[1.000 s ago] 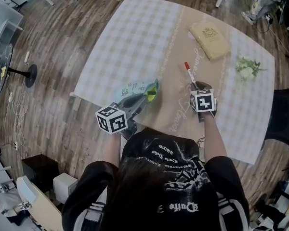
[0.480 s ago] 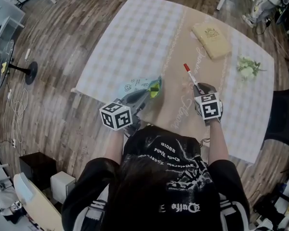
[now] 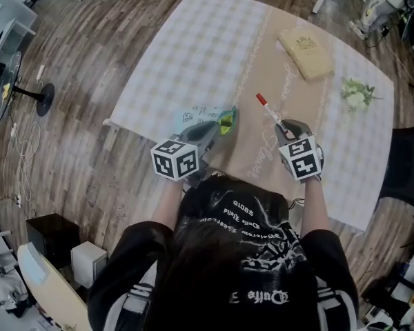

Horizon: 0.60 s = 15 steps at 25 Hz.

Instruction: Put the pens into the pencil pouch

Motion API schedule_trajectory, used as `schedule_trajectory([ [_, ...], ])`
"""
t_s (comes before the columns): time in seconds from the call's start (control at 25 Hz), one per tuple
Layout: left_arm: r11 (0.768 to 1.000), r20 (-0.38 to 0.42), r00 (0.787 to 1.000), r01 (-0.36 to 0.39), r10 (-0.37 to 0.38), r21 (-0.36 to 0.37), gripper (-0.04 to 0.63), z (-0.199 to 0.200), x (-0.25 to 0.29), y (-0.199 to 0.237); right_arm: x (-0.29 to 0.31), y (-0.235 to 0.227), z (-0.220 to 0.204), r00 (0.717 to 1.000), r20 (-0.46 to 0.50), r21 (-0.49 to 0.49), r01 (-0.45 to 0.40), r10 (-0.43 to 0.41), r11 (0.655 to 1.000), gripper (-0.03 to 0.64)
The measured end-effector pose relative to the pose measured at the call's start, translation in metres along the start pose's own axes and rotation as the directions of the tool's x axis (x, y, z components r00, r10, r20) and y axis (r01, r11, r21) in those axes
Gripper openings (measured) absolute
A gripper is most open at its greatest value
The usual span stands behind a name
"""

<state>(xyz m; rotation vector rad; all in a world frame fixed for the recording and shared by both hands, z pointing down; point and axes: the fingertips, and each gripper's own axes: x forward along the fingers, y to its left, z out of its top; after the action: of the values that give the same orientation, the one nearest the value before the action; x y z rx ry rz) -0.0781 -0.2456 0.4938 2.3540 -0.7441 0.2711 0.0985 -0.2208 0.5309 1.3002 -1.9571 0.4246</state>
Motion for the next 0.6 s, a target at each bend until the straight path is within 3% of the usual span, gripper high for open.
schedule_trajectory([
  [0.24,1.000,0.021,1.000,-0.010,0.009,0.012,0.044,-0.036,-0.046,-0.008,-0.034,0.071,-0.015,0.999,0.010,-0.127,-0.030,0.031,0.992,0.075],
  [0.6,0.999,0.031,0.999,-0.031,0.031,0.017,0.044,-0.029,-0.038,-0.005,-0.032,0.093,-0.007,0.992,-0.047,-0.298,-0.128,0.119,0.946,0.075],
])
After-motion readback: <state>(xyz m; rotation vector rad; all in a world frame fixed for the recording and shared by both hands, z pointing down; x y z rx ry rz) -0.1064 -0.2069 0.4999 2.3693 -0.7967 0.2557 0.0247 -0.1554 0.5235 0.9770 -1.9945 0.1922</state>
